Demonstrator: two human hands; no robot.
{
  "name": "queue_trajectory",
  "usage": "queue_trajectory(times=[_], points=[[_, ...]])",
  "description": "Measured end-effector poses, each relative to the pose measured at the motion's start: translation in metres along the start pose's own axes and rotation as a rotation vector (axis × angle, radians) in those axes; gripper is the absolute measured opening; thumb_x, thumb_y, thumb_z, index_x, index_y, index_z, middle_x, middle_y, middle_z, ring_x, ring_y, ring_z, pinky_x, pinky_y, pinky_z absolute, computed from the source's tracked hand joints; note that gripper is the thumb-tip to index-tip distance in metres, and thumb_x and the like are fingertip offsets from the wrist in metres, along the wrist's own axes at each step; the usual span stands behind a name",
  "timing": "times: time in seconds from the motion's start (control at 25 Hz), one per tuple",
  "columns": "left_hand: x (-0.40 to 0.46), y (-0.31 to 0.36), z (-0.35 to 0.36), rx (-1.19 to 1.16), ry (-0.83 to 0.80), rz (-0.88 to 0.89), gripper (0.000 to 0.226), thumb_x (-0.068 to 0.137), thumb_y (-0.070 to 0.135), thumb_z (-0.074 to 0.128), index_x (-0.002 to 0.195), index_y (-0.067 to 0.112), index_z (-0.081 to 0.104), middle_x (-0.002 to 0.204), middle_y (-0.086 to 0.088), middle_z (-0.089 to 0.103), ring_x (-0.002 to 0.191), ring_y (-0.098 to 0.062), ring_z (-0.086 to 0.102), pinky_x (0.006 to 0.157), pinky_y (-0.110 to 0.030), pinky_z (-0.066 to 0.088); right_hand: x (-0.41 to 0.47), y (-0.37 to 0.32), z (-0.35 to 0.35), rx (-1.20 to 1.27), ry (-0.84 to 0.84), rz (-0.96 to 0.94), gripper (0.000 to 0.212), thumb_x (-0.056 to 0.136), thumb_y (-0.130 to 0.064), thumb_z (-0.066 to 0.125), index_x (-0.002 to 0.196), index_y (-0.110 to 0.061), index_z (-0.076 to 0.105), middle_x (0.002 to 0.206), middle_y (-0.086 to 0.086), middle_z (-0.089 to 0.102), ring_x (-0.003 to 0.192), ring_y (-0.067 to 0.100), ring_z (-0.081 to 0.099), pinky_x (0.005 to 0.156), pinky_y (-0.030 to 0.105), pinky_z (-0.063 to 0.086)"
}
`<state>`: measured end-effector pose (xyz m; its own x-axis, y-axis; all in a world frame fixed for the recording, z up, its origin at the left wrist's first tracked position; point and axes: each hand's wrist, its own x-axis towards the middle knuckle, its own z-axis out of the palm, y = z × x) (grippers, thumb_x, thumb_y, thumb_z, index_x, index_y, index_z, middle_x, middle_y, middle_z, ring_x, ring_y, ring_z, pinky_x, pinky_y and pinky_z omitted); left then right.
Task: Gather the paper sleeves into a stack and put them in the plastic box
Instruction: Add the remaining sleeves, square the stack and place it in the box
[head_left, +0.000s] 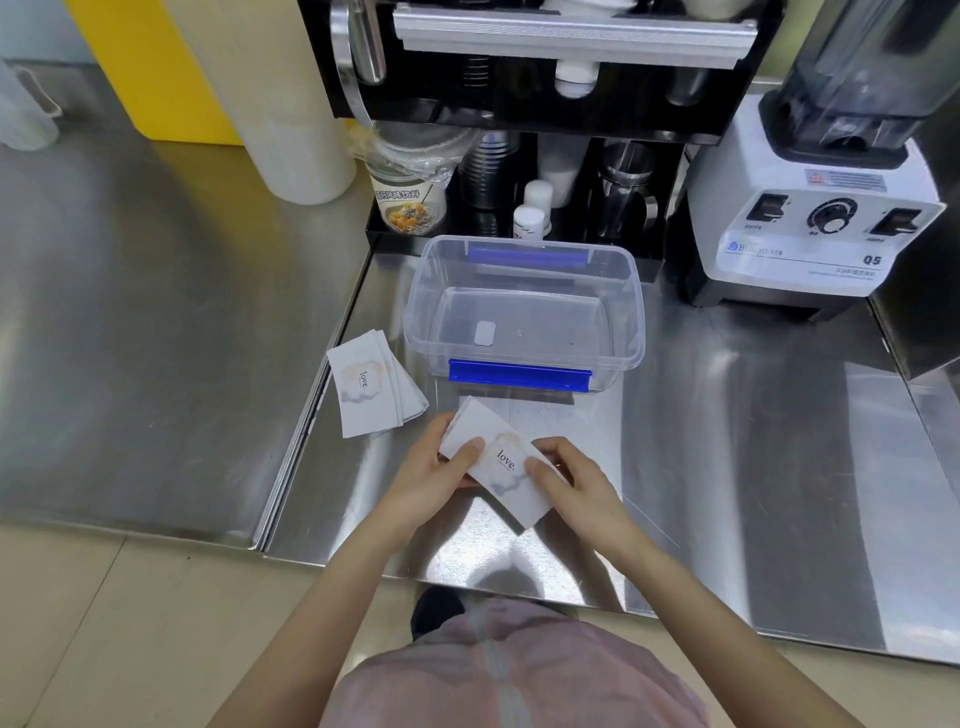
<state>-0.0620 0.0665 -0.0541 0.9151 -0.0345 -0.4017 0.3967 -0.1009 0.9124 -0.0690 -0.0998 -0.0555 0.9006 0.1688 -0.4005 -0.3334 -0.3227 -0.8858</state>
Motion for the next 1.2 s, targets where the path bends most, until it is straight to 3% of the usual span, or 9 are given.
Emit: queue_trajectory(times=[0.12,0.24,0.4,0.48,0.56,0.64,0.8,1.08,1.2], points=[[-0.001,0.009,-0.005,0.026,0.042,0.046,0.022,0.091,0.011,0.048,0.111,0.015,0.040,0.097,-0.002,0.057,0.083,-0.011,0.061,0.066,-0.021,0.058,0.006,-0.011,-0.001,-0.025,-0.082,-0.005,0.009,0.092,-0.018,0.050,0.096,-0.023,0.056,0.092,-0.005,0.063,0.074,-0.002,0.058,0.057,-0.001,0.042],[0.001,0.016,-0.017,0.053,0.118,0.086,0.026,0.089,0.005,0.051,0.107,0.013,0.035,0.088,0.006,0.051,0.065,0.000,0.058,0.048,-0.009,0.049,0.011,-0.020,0.007,-0.008,-0.139,0.016,0.006,0.091,-0.020,0.052,0.095,-0.019,0.057,0.092,-0.001,0.064,0.075,0.006,0.059,0.059,0.001,0.043],[0.004,0.021,-0.042,0.050,0.149,0.122,0.026,0.087,0.003,0.053,0.107,0.015,0.042,0.097,0.005,0.054,0.078,-0.001,0.056,0.058,-0.004,0.047,0.020,-0.038,0.027,-0.025,-0.154,0.037,0.006,0.088,-0.022,0.058,0.092,-0.019,0.057,0.092,0.007,0.065,0.081,0.015,0.059,0.069,0.018,0.044],[0.008,0.024,-0.055,0.035,0.181,0.133,0.025,0.087,0.003,0.054,0.107,0.016,0.044,0.104,0.001,0.054,0.083,-0.002,0.055,0.060,-0.003,0.048,0.025,-0.051,0.037,0.010,-0.139,0.051,0.008,0.087,-0.021,0.059,0.094,-0.017,0.057,0.091,0.008,0.066,0.077,0.012,0.059,0.064,0.012,0.045],[0.012,0.028,-0.069,0.050,0.224,0.132,0.026,0.087,0.005,0.054,0.109,0.016,0.046,0.108,-0.003,0.054,0.081,-0.005,0.054,0.059,-0.008,0.049,0.034,-0.063,0.048,0.024,-0.119,0.057,0.012,0.086,-0.021,0.060,0.097,-0.016,0.059,0.083,-0.003,0.061,0.076,0.010,0.057,0.064,0.010,0.045],[0.017,0.031,-0.082,0.060,0.245,0.132,0.030,0.088,0.005,0.053,0.116,0.011,0.048,0.108,-0.006,0.052,0.077,-0.005,0.052,0.054,-0.008,0.049,0.046,-0.072,0.060,-0.033,-0.095,0.047,0.013,0.085,-0.024,0.062,0.096,-0.019,0.061,0.077,-0.010,0.054,0.080,0.012,0.054,0.075,0.020,0.043],[0.033,0.033,-0.106,0.100,0.303,0.191,0.033,0.087,0.001,0.053,0.119,0.004,0.051,0.105,-0.005,0.053,0.072,-0.002,0.047,0.057,0.001,0.041,0.065,-0.086,0.086,-0.071,-0.044,0.039,0.023,0.085,-0.022,0.062,0.106,-0.013,0.062,0.074,-0.009,0.053,0.081,0.014,0.052,0.078,0.027,0.042],[0.066,0.023,-0.125,0.119,0.367,0.155,0.032,0.086,0.003,0.053,0.118,0.004,0.052,0.111,-0.007,0.055,0.081,-0.008,0.052,0.062,-0.002,0.041,0.093,-0.095,0.111,-0.293,0.080,0.010,0.031,0.086,-0.023,0.059,0.114,-0.009,0.061,0.111,0.009,0.068,0.101,0.021,0.060,0.080,0.023,0.042],[0.076,0.014,-0.126,0.177,0.399,0.142,0.032,0.085,0.008,0.055,0.117,0.010,0.053,0.122,-0.012,0.055,0.107,-0.024,0.052,0.085,-0.023,0.044,0.097,-0.093,0.118,-0.348,0.124,-0.033,0.029,0.088,-0.023,0.057,0.112,-0.008,0.061,0.112,0.011,0.068,0.088,0.017,0.057,0.076,0.024,0.042]])
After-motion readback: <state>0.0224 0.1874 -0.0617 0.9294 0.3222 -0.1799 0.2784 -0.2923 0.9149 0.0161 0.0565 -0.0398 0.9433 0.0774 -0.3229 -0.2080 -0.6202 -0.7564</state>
